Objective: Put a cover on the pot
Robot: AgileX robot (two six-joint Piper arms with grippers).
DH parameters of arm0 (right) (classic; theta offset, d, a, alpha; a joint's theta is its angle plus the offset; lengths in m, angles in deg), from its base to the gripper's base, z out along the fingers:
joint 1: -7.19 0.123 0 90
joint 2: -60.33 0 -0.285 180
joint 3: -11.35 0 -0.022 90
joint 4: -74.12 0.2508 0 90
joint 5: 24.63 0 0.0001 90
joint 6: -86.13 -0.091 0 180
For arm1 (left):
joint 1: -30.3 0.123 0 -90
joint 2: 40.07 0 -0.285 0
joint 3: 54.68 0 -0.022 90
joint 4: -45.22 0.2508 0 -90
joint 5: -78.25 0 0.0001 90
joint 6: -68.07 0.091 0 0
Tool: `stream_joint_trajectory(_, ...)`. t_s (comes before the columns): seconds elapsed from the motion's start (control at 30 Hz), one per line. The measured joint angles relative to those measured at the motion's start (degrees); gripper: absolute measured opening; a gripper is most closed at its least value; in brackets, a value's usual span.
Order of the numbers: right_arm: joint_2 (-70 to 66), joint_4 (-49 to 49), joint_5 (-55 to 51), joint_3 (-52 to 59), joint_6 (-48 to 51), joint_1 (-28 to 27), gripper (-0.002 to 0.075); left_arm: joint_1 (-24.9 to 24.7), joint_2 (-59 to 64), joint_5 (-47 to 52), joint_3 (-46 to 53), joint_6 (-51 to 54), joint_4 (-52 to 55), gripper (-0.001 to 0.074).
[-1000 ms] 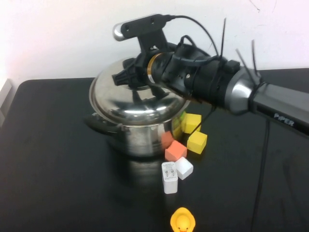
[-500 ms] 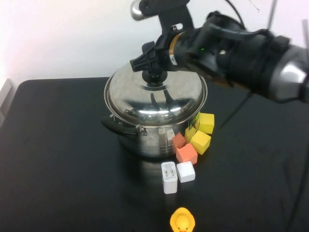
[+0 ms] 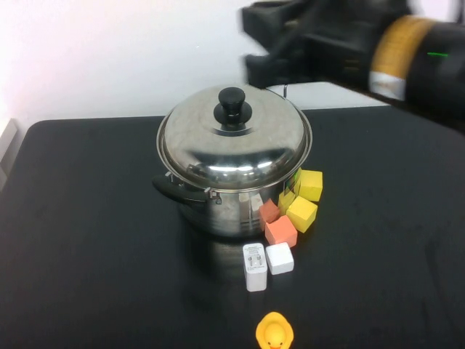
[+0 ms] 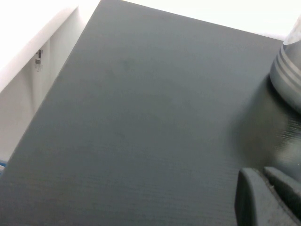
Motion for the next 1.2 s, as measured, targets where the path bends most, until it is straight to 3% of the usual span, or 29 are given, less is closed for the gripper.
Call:
stream_joint_trajectory(0.13, 8.26, -0.11, 0.92, 8.08, 0.00, 0.00, 0.0017, 0.00, 0.00, 0.00, 0.00, 0.00, 0.00, -0.0001)
stream_joint_trajectory(0.4, 28.59, -1.86, -8.19, 25.78, -1.16, 0.24, -0.0001, 0.00, 0.00, 0.00, 0.00, 0.12, 0.00, -0.0001)
stream_joint_trajectory(0.63, 46.37, -6.11, -7.12, 42.57, 0.41, 0.29, -0.0001, 0.00, 0.00, 0.00, 0.00, 0.11, 0.00, -0.0001)
stream_joint_trajectory(1.03, 56.95, -7.26, -6.22, 55.55, -1.28, 0.29, -0.0002, 0.00, 0.00, 0.00, 0.00, 0.11, 0.00, -0.0001)
stream_joint_trajectory(1.13, 58.49, 0.61, -7.70, 57.32, 6.02, 0.29, -0.0002, 0.00, 0.00, 0.00, 0.00, 0.11, 0.00, -0.0001)
stream_joint_trajectory(1.2, 59.83, 10.82, -8.36, 59.39, 15.85, -0.45, -0.0002, 0.00, 0.00, 0.00, 0.00, 0.11, 0.00, -0.0001)
